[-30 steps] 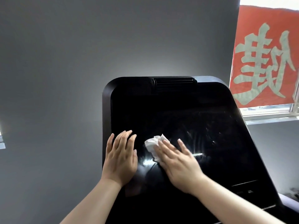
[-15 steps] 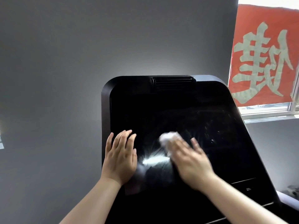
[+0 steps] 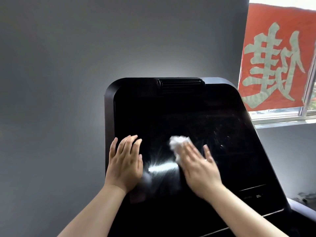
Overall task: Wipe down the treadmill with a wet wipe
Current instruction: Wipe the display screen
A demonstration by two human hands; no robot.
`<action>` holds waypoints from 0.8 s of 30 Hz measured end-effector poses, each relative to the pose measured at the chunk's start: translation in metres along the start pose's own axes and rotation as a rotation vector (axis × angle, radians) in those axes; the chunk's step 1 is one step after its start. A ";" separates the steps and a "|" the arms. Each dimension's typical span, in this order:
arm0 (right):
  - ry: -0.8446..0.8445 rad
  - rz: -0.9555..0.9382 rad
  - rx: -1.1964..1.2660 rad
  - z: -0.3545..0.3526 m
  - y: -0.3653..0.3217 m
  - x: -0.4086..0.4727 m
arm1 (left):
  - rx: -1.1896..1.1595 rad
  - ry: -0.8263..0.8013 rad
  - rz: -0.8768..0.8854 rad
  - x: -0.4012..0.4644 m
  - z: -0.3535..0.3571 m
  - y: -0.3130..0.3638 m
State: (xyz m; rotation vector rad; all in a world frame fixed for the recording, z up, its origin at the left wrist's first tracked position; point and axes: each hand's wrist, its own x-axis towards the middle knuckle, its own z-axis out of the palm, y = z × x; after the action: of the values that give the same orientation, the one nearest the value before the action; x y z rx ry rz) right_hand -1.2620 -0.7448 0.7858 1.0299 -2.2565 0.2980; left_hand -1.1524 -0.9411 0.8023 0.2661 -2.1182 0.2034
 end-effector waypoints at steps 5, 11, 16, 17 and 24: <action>0.080 0.105 0.259 0.011 -0.055 0.005 | 0.005 0.007 -0.008 0.000 0.001 0.000; 0.026 -0.526 0.316 0.033 -0.060 -0.060 | 0.010 0.012 -0.009 0.000 0.000 0.001; -0.177 -0.149 0.925 -0.021 -0.037 -0.018 | 0.005 0.000 -0.015 -0.001 0.000 0.001; -0.137 -0.087 0.928 -0.025 -0.032 -0.004 | 0.006 -0.003 -0.019 0.000 0.000 0.000; 0.400 0.089 0.524 0.000 -0.028 0.053 | 0.012 -0.003 -0.017 0.000 0.000 0.000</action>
State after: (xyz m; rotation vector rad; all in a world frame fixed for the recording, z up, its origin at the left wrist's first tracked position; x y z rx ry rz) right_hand -1.2672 -0.7949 0.8179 1.0077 -1.8961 1.0766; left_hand -1.1525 -0.9407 0.8023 0.2915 -2.1176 0.2066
